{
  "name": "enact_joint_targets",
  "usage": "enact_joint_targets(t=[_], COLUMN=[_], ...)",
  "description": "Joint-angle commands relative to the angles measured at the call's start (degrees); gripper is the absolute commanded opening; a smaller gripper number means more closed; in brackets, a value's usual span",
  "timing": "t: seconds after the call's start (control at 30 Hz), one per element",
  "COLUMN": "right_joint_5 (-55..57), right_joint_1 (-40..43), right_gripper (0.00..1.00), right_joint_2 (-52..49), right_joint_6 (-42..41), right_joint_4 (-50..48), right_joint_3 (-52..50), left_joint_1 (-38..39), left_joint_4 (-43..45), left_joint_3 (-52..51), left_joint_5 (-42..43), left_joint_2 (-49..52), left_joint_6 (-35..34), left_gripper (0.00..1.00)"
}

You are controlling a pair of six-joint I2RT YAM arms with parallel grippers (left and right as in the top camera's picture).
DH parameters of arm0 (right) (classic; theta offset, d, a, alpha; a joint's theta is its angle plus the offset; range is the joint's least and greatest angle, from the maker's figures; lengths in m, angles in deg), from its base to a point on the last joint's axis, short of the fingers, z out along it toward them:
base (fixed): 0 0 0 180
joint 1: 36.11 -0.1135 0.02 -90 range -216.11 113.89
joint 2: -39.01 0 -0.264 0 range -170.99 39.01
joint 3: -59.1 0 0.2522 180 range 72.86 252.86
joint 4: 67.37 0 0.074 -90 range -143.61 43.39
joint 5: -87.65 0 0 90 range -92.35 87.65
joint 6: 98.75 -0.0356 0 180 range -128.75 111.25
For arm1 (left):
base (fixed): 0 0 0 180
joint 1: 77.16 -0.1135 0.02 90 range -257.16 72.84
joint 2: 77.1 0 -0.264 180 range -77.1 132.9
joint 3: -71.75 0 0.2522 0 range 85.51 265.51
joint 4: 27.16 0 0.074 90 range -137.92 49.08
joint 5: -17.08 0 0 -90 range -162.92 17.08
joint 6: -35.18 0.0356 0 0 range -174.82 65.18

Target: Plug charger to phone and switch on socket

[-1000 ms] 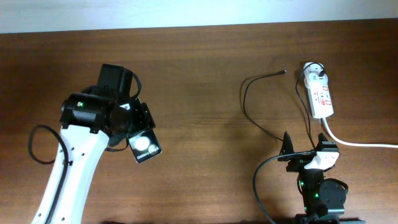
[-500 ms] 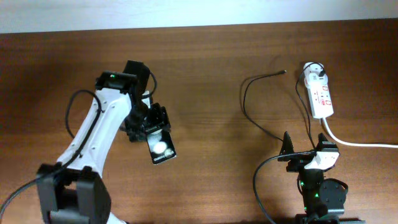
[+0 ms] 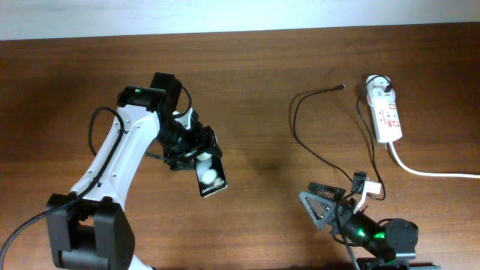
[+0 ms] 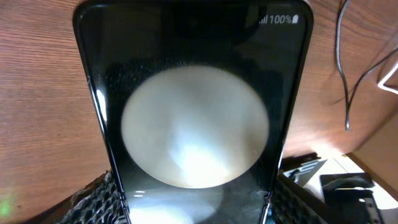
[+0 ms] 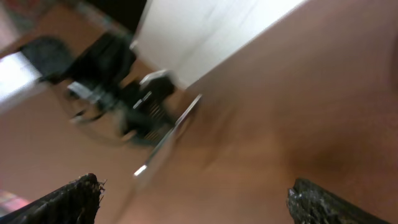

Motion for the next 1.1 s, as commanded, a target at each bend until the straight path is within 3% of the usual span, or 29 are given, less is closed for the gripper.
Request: enact_joint_targets(t=[0.0,0.07,0.23,0.33,0.47,0.57,0.67,0.8,0.87,0.97,1.07], right_joint_5=[-2.8,5.6,6.9,7.9,9.0,22.9,48.9,72.9,77.7,77.5,77.5], right_joint_1=[-0.3,-0.3,-0.3,-0.3,-3.5,-20.1,-40.2,-58.7,-61.9,-61.9,-61.8], right_gripper=[0.99,0.99,1.00,1.00,0.93,0.93,0.93,0.93,0.92,0.68,0.55], right_joint_2=[0.1,0.0,-2.5,-15.0,-34.3,-45.7,-50.1,-60.0,-67.7,-77.4,-81.9], right_joint_6=[-4.5,-2.1,-3.2,1.3,11.1,11.0,7.8,6.9,4.2,1.5,1.5], right_joint_4=[-0.2,-0.4,-2.3,-2.3,2.4,2.3,-0.7,-14.4,-22.4,-33.9,-41.4], right_joint_3=[-0.3,-0.3,2.6,11.5,24.9,29.4,29.4,29.4,29.4,29.4,29.4], left_joint_1=[0.0,0.0,0.0,0.0,0.0,0.0,0.0,0.0,0.0,0.0,0.0], left_joint_4=[1.2,4.2,7.8,8.0,8.0,8.4,8.8,8.8,8.8,8.8,8.8], left_joint_3=[0.2,0.2,0.2,0.2,0.2,0.2,0.2,0.2,0.2,0.2,0.2], left_joint_5=[5.7,6.1,6.1,6.1,9.1,12.0,12.3,13.4,14.6,14.6,14.6], left_joint_2=[0.0,0.0,0.0,0.0,0.0,0.0,0.0,0.0,0.0,0.0,0.0], left_joint_6=[-0.3,-3.0,-4.0,-4.3,-4.3,-4.3,-5.8,-5.8,-5.8,-5.8,-5.8], left_gripper=[0.69,0.70,0.69,0.70,0.69,0.69,0.70,0.71,0.71,0.72,0.73])
